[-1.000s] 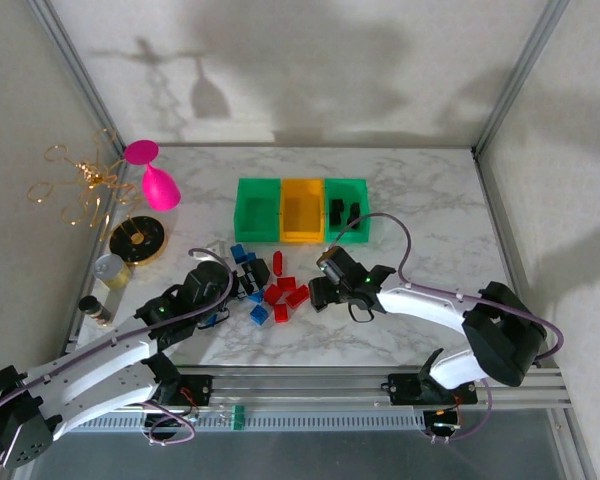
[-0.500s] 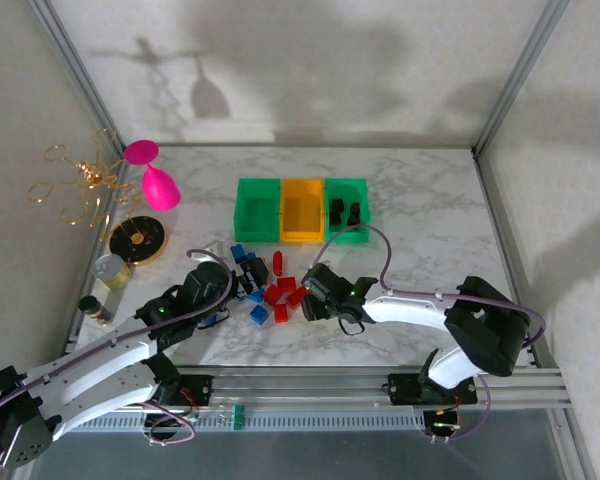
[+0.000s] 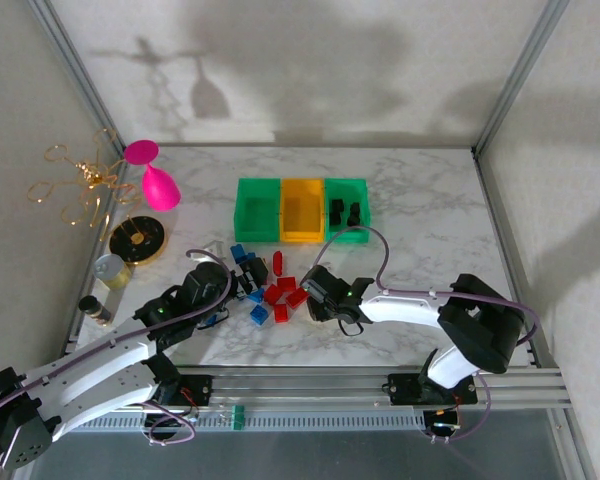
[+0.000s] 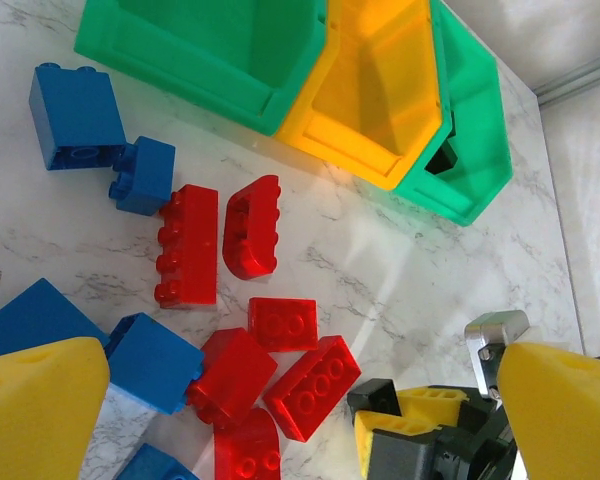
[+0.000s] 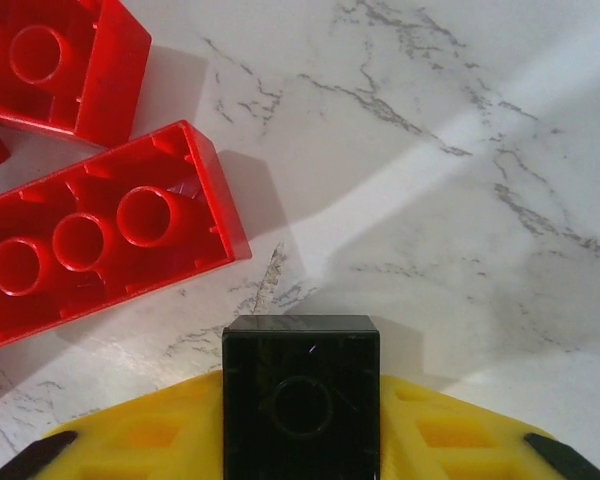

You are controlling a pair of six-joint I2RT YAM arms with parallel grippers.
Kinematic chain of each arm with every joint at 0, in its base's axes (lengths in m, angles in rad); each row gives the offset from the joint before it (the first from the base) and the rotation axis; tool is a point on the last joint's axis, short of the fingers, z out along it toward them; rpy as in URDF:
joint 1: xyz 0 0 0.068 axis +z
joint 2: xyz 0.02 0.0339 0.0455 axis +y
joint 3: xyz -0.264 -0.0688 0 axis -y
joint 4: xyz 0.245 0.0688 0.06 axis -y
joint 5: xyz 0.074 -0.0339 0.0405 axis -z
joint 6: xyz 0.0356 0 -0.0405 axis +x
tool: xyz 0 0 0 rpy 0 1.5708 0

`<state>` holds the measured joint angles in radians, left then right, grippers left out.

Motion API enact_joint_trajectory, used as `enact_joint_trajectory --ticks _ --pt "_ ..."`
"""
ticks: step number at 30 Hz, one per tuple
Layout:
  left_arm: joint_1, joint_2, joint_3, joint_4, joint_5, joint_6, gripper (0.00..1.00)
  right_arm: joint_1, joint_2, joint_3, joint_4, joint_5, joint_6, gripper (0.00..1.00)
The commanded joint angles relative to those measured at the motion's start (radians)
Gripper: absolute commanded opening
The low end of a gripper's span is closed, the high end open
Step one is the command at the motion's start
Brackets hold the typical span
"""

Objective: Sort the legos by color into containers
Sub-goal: Pick up the lego from the bottom-center of the table, then place the lego in the container.

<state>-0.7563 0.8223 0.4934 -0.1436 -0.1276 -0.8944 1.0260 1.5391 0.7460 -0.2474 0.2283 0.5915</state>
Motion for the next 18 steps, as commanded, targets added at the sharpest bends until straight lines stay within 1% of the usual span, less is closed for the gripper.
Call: enact_joint_trajectory --ticks 1,5,8,13,16,18 --pt "-0.008 -0.005 0.020 -0.011 -0.030 0.016 1.00 0.005 -0.050 0.025 -0.020 0.030 0.007 0.36" --pt "-0.008 0.004 0.037 0.011 -0.028 0.029 1.00 -0.015 -0.074 0.061 -0.058 0.036 0.000 0.36" --pt "-0.008 0.025 0.058 0.040 -0.020 0.041 1.00 -0.051 -0.100 0.091 -0.077 0.037 -0.014 0.36" --pt "-0.008 0.081 0.117 0.038 -0.017 0.085 1.00 -0.134 -0.146 0.146 -0.087 0.042 -0.059 0.37" --pt "-0.006 0.106 0.145 0.048 -0.020 0.104 1.00 -0.205 -0.134 0.195 -0.099 0.057 -0.089 0.37" --pt "-0.006 0.117 0.157 0.061 -0.023 0.118 1.00 -0.260 -0.117 0.227 -0.088 0.030 -0.107 0.37"
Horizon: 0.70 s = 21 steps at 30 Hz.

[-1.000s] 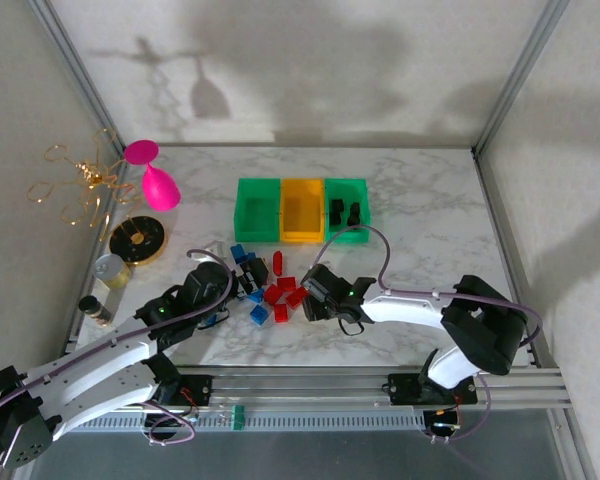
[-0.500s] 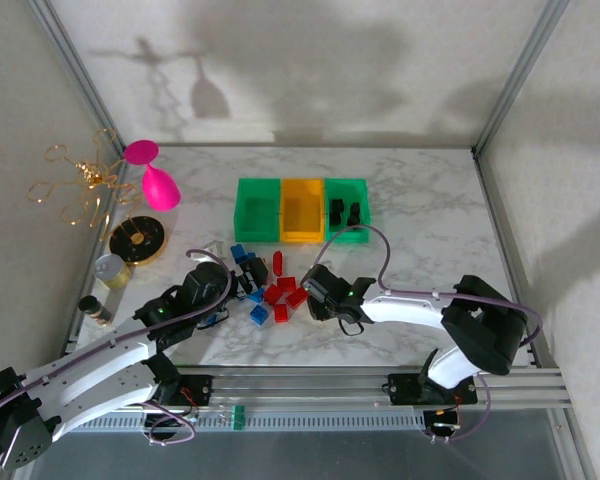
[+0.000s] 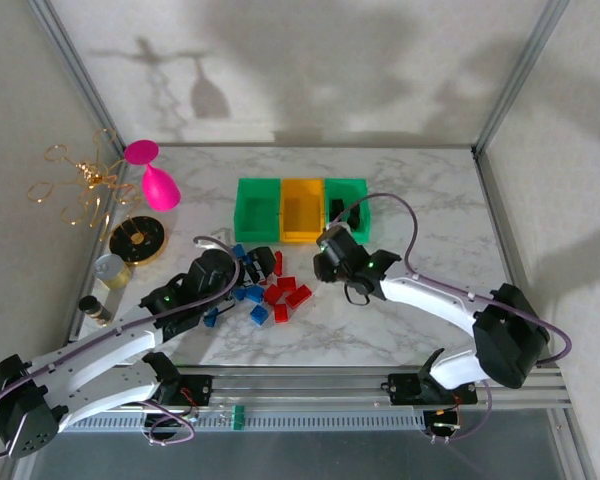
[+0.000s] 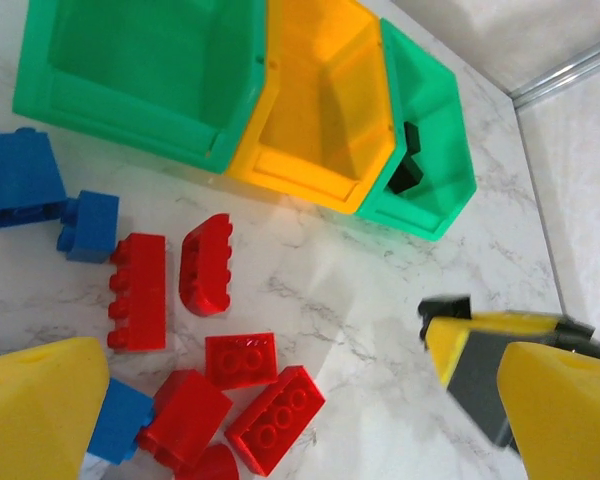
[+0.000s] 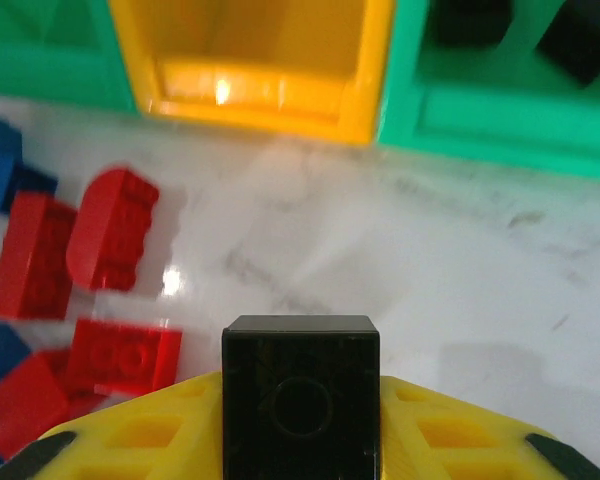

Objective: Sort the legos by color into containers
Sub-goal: Place the lego in the container.

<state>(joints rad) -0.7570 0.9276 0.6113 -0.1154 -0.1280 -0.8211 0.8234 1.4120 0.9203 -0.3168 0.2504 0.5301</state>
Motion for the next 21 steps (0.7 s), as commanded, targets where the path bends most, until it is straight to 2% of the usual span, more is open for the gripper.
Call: enact_joint_trajectory --ticks 1,5,6,12,21 --pt "-0.004 0.014 0.043 0.036 -0.025 0.051 1.00 -0.078 0.022 0.068 -0.009 0.001 -0.055 0.37" --pt "0.013 0.028 0.058 0.054 -0.033 0.075 1.00 -0.123 0.088 0.147 0.020 0.016 -0.103 0.37" --pt "0.020 0.033 0.060 0.058 -0.036 0.078 1.00 -0.164 0.111 0.168 0.031 0.012 -0.117 0.37" --pt "0.057 0.073 0.080 0.068 -0.046 0.100 1.00 -0.264 0.256 0.290 0.072 -0.009 -0.158 0.38" --pt "0.100 0.126 0.090 0.102 -0.023 0.096 1.00 -0.337 0.483 0.491 0.070 -0.009 -0.189 0.41"
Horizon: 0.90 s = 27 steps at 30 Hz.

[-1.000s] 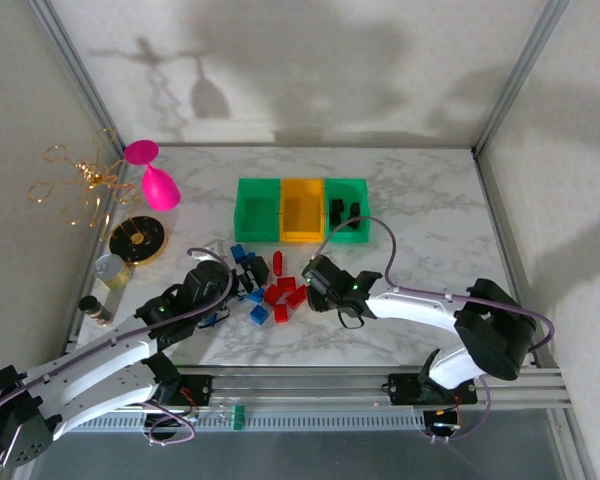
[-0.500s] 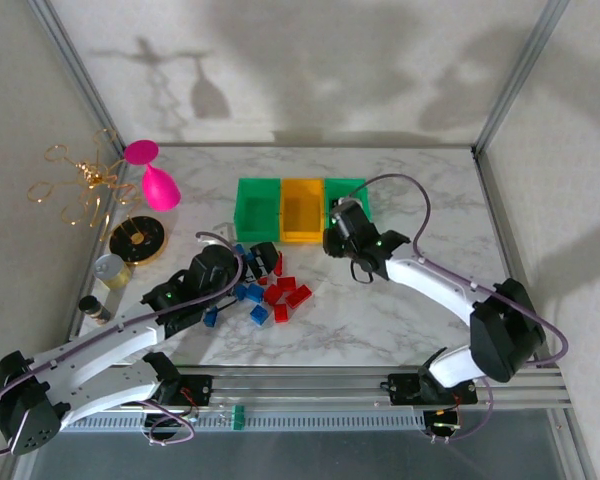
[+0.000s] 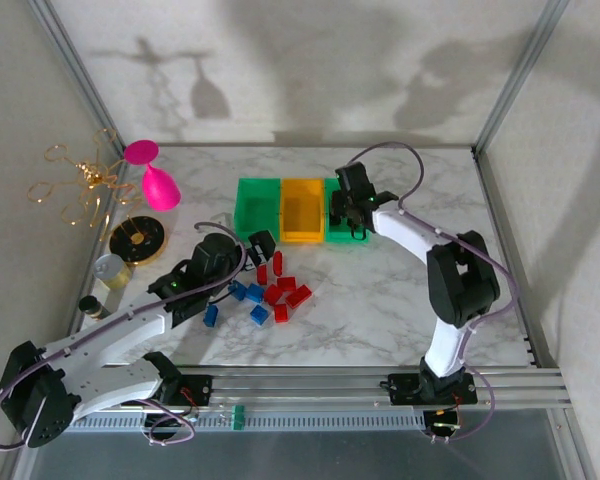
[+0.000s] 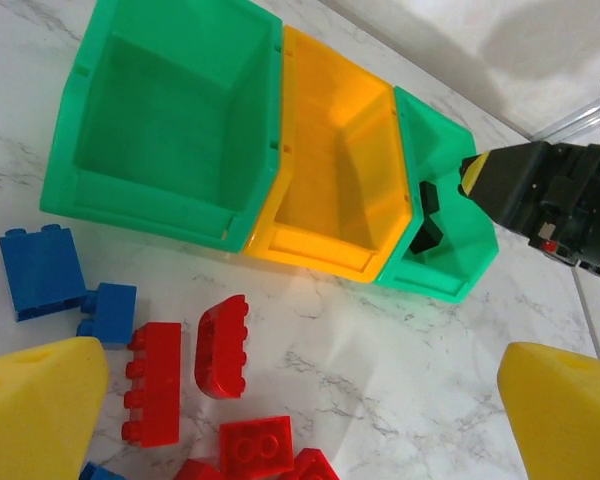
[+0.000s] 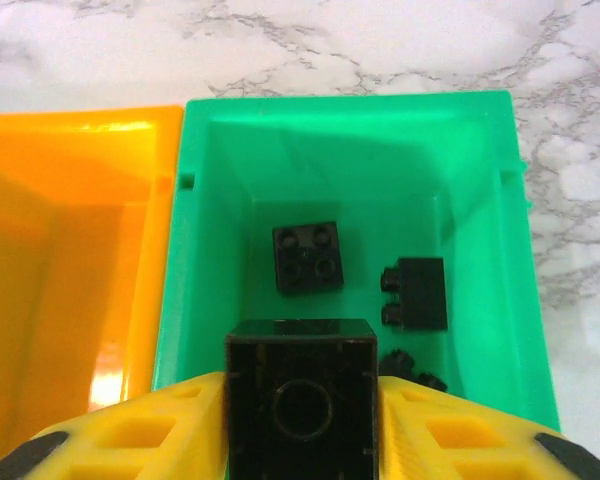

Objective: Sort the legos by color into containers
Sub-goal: Place the lego in the container.

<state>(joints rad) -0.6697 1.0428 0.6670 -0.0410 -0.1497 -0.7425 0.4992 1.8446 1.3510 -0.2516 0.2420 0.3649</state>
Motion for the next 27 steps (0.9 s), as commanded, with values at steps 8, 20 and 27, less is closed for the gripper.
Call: enact_joint_trajectory --ticks 8,20,27 --pt "0.025 0.040 0.059 0.023 0.031 0.019 1.00 -0.017 0.128 0.168 -0.039 0.016 -0.050 0.51" --pt "0.025 -0.057 0.019 -0.015 0.061 -0.005 1.00 0.014 -0.146 -0.042 -0.037 -0.067 0.005 0.57" --pt "0.024 -0.137 -0.042 -0.065 0.075 -0.034 1.00 0.082 -0.291 -0.172 -0.055 -0.070 0.066 0.61"
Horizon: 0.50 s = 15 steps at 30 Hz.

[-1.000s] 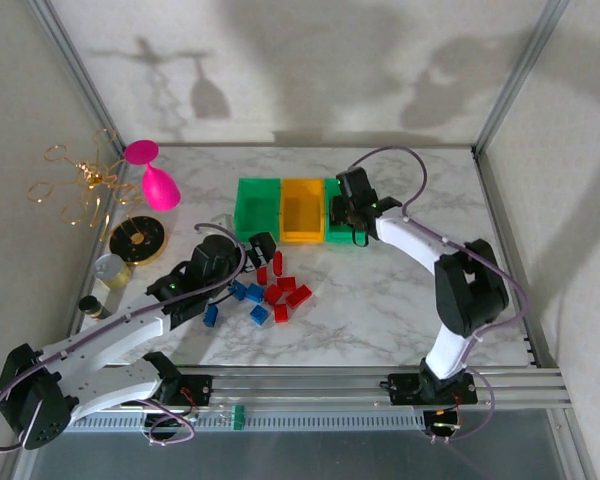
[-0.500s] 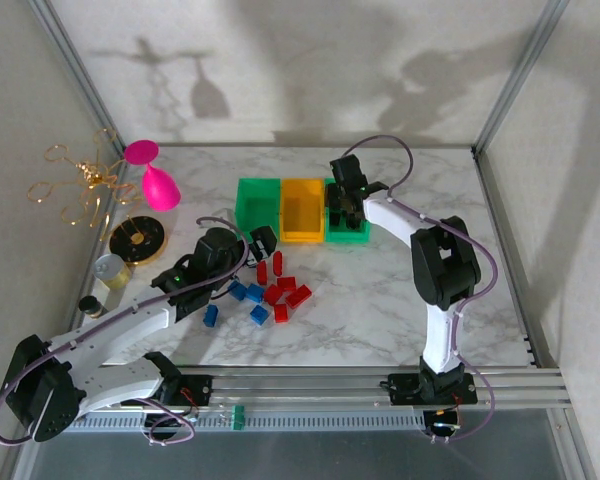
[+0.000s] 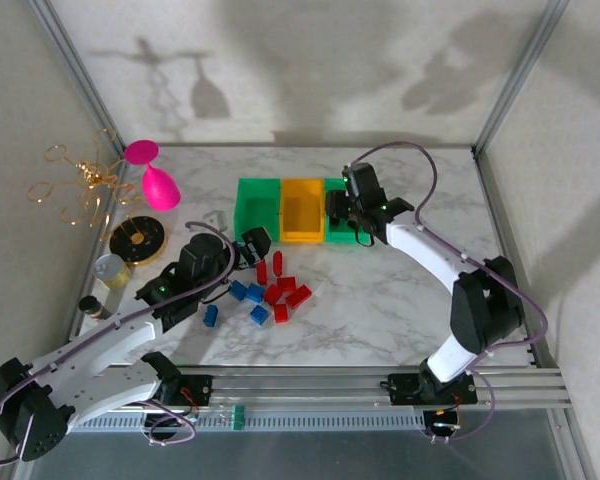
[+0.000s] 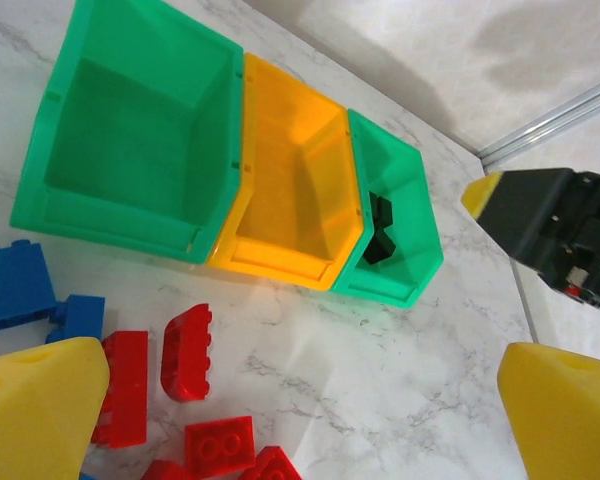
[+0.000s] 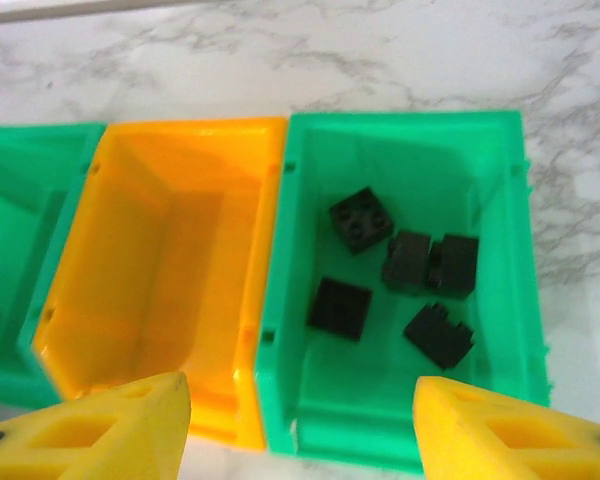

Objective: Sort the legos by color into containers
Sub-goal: Place the lego in the container, then rotate the lego at the bottom-center of the table.

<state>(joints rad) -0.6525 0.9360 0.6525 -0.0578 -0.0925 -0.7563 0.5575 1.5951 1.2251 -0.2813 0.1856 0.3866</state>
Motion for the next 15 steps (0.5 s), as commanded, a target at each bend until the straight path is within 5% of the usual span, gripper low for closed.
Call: enact_joint_trajectory --ticks 1,15 --pt "0.007 -0.043 -0.037 -0.056 0.019 -0.025 1.00 0.037 -0.057 -0.067 -0.025 -0.015 0.057 0.62" --pt "0.007 -0.191 -0.128 -0.169 0.000 -0.073 1.00 0.267 -0.100 -0.293 0.074 0.015 0.231 0.71"
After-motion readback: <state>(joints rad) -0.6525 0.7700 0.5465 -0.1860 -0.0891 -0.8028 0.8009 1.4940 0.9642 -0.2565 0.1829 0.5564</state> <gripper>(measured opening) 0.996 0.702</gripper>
